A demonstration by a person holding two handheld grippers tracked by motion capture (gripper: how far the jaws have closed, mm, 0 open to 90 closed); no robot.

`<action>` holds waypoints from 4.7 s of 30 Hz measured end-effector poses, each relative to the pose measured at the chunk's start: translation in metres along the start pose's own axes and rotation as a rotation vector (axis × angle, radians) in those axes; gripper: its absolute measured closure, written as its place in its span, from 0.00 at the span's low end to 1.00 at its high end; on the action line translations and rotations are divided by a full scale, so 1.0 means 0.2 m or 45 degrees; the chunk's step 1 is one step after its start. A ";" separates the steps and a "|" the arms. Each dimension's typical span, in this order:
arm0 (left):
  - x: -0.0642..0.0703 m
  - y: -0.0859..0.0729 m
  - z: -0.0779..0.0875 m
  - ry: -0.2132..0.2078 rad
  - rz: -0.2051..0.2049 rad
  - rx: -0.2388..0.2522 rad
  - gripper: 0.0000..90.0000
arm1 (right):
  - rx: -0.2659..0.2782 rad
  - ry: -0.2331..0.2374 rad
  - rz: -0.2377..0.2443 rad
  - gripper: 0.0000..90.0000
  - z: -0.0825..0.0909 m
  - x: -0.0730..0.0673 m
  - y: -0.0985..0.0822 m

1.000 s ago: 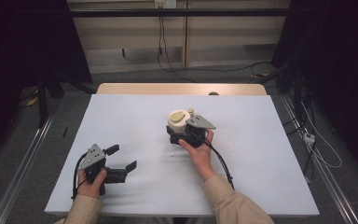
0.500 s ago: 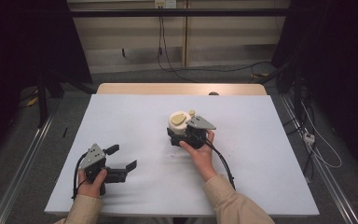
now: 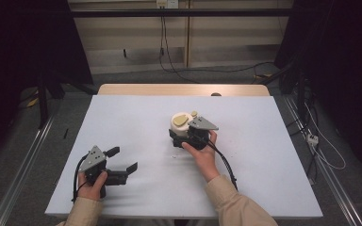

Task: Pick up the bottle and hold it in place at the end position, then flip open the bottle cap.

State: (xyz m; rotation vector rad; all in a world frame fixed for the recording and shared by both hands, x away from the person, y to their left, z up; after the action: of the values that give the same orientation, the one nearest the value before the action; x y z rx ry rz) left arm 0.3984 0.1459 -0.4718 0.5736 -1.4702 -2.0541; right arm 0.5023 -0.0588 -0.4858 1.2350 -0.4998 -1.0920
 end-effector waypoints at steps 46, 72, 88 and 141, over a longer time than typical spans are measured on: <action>0.05 0.20 -0.22 -0.039 0.076 -0.013 0.07 | -0.021 0.014 0.020 0.06 0.00 0.00 -0.01; 0.09 0.29 -0.40 -0.096 0.087 -0.030 0.17 | -0.020 0.016 0.029 0.06 0.00 0.00 -0.01; 0.12 0.36 -0.47 -0.152 0.092 -0.052 0.46 | -0.022 0.016 0.025 0.06 0.00 0.00 -0.01; 0.15 0.44 -0.64 -0.188 0.063 -0.221 1.00 | -0.029 0.020 0.019 0.06 0.00 0.00 -0.01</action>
State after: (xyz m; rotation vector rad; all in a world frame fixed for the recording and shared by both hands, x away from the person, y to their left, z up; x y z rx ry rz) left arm 0.4714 0.0124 -0.4294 0.3194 -1.3535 -2.1970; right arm 0.5010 -0.0595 -0.4880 1.2172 -0.4827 -1.0725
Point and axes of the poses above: each handheld gripper's, and its own axes: z roughly backward along the jaws, y roughly out of its top, x roughly to its right, the point moved 10 cm from there along -z, roughly forward along the jaws, and after that the axes turned 9 degrees about -z, right-handed, at the moved point
